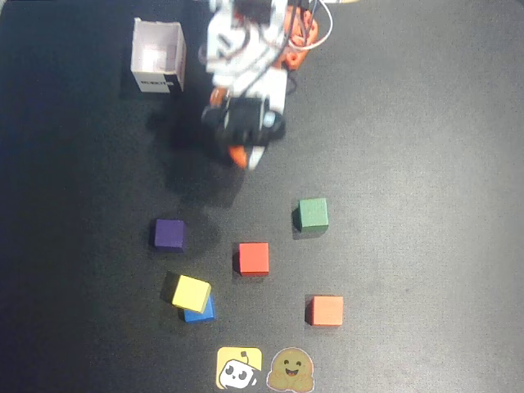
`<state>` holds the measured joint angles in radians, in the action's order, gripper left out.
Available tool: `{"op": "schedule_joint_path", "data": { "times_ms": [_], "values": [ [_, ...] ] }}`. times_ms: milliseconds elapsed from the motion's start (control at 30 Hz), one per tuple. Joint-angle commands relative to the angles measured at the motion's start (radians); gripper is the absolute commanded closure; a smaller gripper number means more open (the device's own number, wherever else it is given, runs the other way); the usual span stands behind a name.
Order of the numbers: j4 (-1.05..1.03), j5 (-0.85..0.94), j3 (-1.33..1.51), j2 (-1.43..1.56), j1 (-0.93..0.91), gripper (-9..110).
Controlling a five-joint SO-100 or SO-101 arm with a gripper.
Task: Put the yellow cube on top of the blue cube.
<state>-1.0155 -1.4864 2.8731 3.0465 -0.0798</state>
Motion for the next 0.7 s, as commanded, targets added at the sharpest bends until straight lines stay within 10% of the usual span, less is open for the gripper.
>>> {"op": "schedule_joint_path", "data": {
  "times_ms": [0,667],
  "values": [
    [-0.044,0.008,0.000,0.046,0.014,101],
    [-0.244,0.133,0.002,0.046,0.043,101]
  ]
}}
